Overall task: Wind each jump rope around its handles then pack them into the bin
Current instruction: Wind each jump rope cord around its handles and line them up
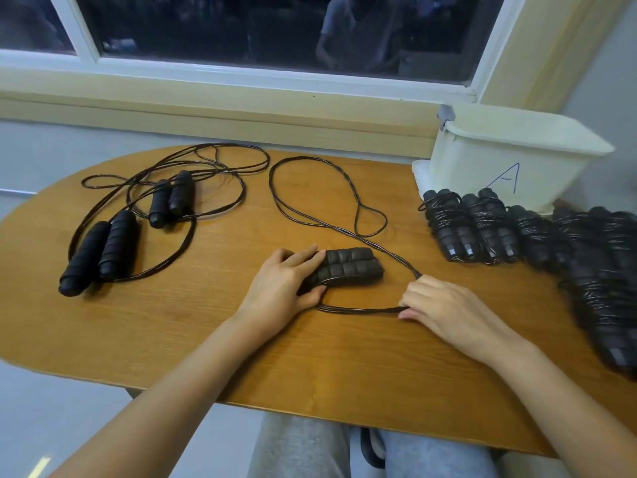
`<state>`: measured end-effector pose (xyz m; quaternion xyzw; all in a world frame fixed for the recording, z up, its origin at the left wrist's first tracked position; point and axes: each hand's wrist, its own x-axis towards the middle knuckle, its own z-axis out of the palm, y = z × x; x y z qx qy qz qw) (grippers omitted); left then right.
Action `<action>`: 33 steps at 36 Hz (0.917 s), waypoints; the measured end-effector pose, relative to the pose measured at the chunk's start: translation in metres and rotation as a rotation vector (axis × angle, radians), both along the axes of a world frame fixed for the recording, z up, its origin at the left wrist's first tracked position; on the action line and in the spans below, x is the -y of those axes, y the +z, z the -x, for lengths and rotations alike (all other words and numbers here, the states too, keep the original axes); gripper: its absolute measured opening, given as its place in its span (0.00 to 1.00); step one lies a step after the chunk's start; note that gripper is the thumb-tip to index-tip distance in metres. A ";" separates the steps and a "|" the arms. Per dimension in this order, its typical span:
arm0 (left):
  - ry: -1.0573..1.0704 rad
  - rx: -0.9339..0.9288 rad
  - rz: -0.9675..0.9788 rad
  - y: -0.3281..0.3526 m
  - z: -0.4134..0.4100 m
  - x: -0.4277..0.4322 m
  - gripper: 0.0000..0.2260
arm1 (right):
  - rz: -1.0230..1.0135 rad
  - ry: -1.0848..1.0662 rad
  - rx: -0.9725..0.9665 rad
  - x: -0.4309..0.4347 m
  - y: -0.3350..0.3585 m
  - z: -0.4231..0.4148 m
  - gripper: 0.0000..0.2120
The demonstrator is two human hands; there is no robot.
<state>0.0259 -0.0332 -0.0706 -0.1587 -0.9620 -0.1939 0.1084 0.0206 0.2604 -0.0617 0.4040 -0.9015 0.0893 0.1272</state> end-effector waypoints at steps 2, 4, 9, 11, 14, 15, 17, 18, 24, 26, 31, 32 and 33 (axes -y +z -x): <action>0.003 -0.006 0.013 -0.006 0.002 0.000 0.29 | 0.021 0.006 0.005 -0.002 -0.002 0.001 0.13; -0.002 -0.030 0.032 -0.009 0.005 0.001 0.28 | 0.041 0.001 0.009 -0.005 -0.002 0.003 0.12; -0.054 0.007 0.025 -0.011 0.008 0.003 0.28 | 0.061 -0.021 0.060 -0.011 -0.001 0.006 0.13; -0.071 -0.002 0.039 -0.011 0.010 0.004 0.28 | 0.090 -0.039 0.116 -0.013 -0.002 0.007 0.15; -0.069 -0.002 0.007 -0.012 0.009 0.006 0.28 | 0.111 -0.056 0.188 -0.016 -0.004 0.011 0.14; -0.063 -0.019 -0.018 -0.012 0.009 0.007 0.28 | 0.113 -0.058 0.199 -0.017 -0.003 0.012 0.14; -0.045 -0.075 -0.066 -0.013 0.008 0.013 0.28 | 0.130 -0.063 0.225 -0.016 -0.002 0.014 0.16; -0.042 -0.104 -0.087 -0.011 0.008 0.016 0.28 | 0.140 -0.067 0.240 -0.015 -0.001 0.016 0.17; -0.132 -0.272 -0.062 0.014 -0.004 0.025 0.27 | 0.185 -0.188 0.387 -0.003 0.010 0.043 0.12; -0.217 -0.325 0.012 0.024 -0.010 0.026 0.26 | 0.245 -0.237 0.430 0.004 0.019 0.054 0.14; -0.402 -0.460 0.358 0.045 -0.026 0.014 0.29 | 0.276 -0.257 0.511 0.027 0.052 0.082 0.14; -0.407 -0.479 0.429 0.048 -0.029 0.010 0.29 | 0.265 -0.262 0.522 0.033 0.058 0.085 0.14; -0.396 -0.487 0.493 0.049 -0.030 0.005 0.29 | 0.258 -0.268 0.524 0.038 0.063 0.088 0.15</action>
